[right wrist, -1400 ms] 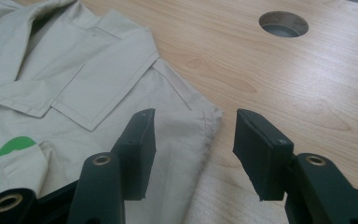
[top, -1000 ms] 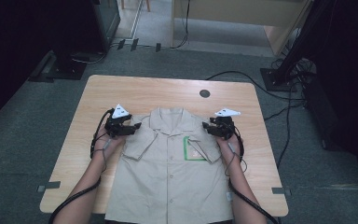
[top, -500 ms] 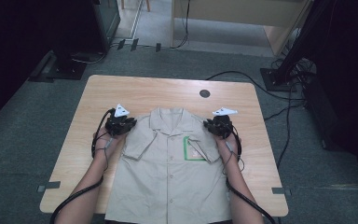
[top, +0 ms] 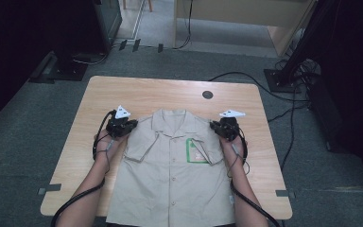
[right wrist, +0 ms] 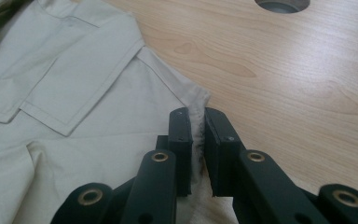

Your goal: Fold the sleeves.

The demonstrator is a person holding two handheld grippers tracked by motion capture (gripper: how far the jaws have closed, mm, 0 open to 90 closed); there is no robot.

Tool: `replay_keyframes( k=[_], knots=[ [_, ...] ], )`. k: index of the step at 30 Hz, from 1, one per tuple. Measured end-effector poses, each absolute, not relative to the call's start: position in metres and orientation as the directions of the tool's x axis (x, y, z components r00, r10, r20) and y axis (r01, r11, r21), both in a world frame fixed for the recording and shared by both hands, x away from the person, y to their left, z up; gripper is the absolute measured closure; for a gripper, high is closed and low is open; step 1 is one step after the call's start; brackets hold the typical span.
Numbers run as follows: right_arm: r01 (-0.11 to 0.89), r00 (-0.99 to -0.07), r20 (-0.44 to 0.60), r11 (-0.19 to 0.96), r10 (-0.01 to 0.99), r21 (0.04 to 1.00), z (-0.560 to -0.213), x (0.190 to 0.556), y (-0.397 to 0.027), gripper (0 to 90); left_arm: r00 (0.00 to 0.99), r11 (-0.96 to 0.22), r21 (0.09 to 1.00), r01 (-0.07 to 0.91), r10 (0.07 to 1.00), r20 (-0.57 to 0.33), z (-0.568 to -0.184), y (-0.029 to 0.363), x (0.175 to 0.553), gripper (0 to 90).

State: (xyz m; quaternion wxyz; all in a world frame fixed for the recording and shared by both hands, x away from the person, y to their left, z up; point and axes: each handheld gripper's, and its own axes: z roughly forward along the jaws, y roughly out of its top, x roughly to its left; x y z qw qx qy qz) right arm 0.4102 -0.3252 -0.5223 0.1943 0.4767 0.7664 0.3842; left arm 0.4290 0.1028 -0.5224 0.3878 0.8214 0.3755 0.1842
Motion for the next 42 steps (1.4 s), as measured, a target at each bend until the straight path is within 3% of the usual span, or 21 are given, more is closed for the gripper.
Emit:
replay_keyframes(
  k=[13,17,23,28,30,34,42],
  knots=[
    [0.601,-0.448,0.095,0.221,0.889,0.768,-0.524,0.409,-0.333,79.9,0.647,-0.406,0.776,0.483,0.762,-0.004,-0.522,0.105,0.43,84.1],
    [0.587,-0.457,0.101,0.215,0.884,0.78,-0.523,0.409,-0.334,74.7,0.642,-0.397,0.774,0.493,0.767,-0.016,-0.522,0.107,0.432,77.1],
    [0.563,-0.478,0.113,0.205,0.871,0.8,-0.52,0.408,-0.335,67.6,0.646,-0.356,0.806,0.474,0.762,-0.043,-0.52,0.109,0.432,52.2],
    [0.556,-0.495,0.112,0.215,0.862,0.803,-0.517,0.41,-0.334,61.0,0.659,-0.356,0.823,0.443,0.751,-0.03,-0.514,0.107,0.431,49.9],
    [0.549,-0.507,0.109,0.223,0.855,0.806,-0.515,0.411,-0.332,56.7,0.665,-0.361,0.826,0.433,0.746,-0.022,-0.512,0.105,0.432,44.6],
    [0.539,-0.522,0.097,0.239,0.848,0.808,-0.511,0.412,-0.329,55.7,0.659,-0.376,0.842,0.388,0.751,0.032,-0.508,0.102,0.432,39.7],
    [0.537,-0.541,0.098,0.253,0.836,0.805,-0.51,0.414,-0.325,53.6,0.692,-0.356,0.831,0.427,0.72,-0.047,-0.506,0.099,0.438,37.6]
  ],
)
